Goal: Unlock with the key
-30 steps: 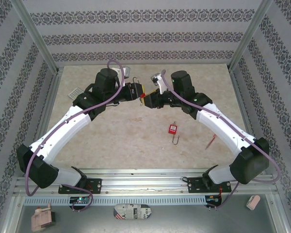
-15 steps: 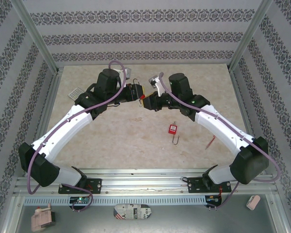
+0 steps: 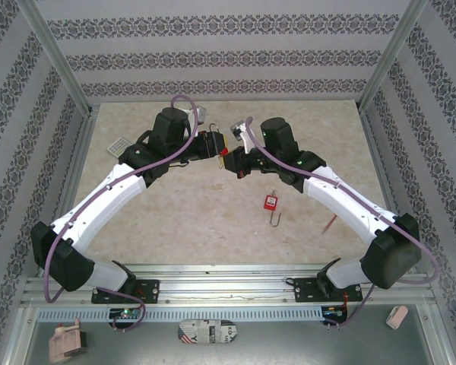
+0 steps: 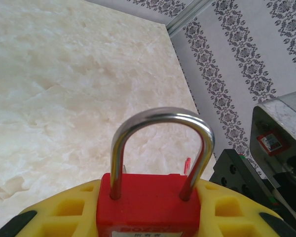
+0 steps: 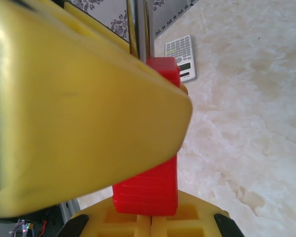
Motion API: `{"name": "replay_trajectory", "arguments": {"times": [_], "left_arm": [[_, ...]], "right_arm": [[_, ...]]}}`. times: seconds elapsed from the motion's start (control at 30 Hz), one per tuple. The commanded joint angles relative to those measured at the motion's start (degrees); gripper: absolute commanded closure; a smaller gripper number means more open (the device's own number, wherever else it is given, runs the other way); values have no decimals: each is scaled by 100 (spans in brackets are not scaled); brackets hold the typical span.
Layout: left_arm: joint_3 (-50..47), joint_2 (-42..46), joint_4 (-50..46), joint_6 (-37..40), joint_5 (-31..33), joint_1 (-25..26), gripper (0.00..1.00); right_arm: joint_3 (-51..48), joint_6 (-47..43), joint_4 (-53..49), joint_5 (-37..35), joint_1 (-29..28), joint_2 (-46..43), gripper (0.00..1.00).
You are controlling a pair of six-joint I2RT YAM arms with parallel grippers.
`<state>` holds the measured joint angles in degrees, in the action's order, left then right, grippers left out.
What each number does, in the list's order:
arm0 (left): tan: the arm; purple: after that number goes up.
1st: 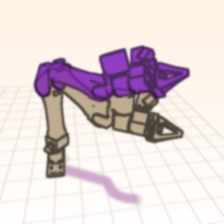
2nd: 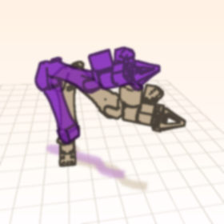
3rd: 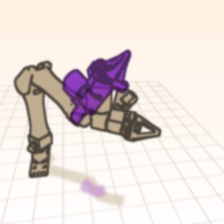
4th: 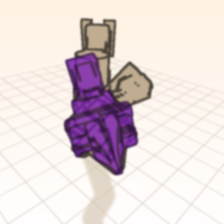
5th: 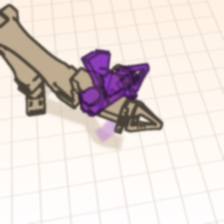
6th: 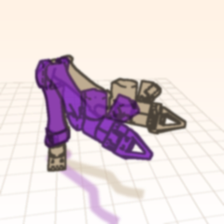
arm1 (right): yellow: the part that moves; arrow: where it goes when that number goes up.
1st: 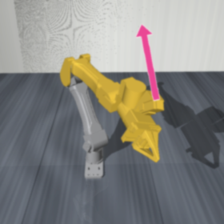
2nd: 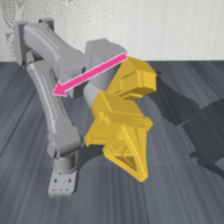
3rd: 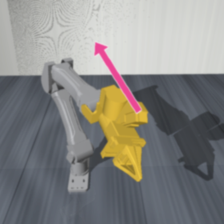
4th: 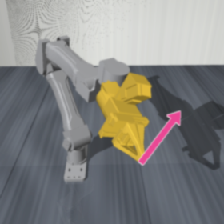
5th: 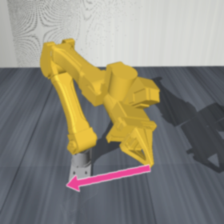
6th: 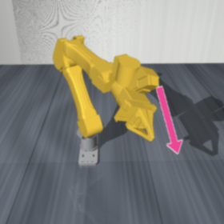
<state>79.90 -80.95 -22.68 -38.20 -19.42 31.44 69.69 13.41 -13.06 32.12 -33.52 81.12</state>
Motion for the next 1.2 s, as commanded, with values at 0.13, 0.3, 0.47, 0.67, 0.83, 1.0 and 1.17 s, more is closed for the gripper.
{"name": "replay_trajectory", "arguments": {"times": [0.13,0.3,0.47,0.67,0.83,1.0,1.17], "left_arm": [[-28,-6,243,-286,-77,46,100],[-23,-39,115,-382,-20,46,100],[-402,155,952,-409,-441,48,100],[-869,378,1985,-532,-915,-65,100],[-546,230,1336,-559,-685,-83,100],[-32,-41,468,-648,-422,-83,100],[476,-353,-275,-633,-379,-85,100]], "right_arm": [[110,-182,-102,-672,-161,46,100],[70,-238,-135,-1273,-265,27,100],[-217,299,568,-217,195,-17,100],[-78,420,659,523,478,-6,100],[45,35,224,-54,399,-49,100],[322,-645,-436,-1243,-135,93,100],[379,-836,-529,-2137,-407,203,100]]}}
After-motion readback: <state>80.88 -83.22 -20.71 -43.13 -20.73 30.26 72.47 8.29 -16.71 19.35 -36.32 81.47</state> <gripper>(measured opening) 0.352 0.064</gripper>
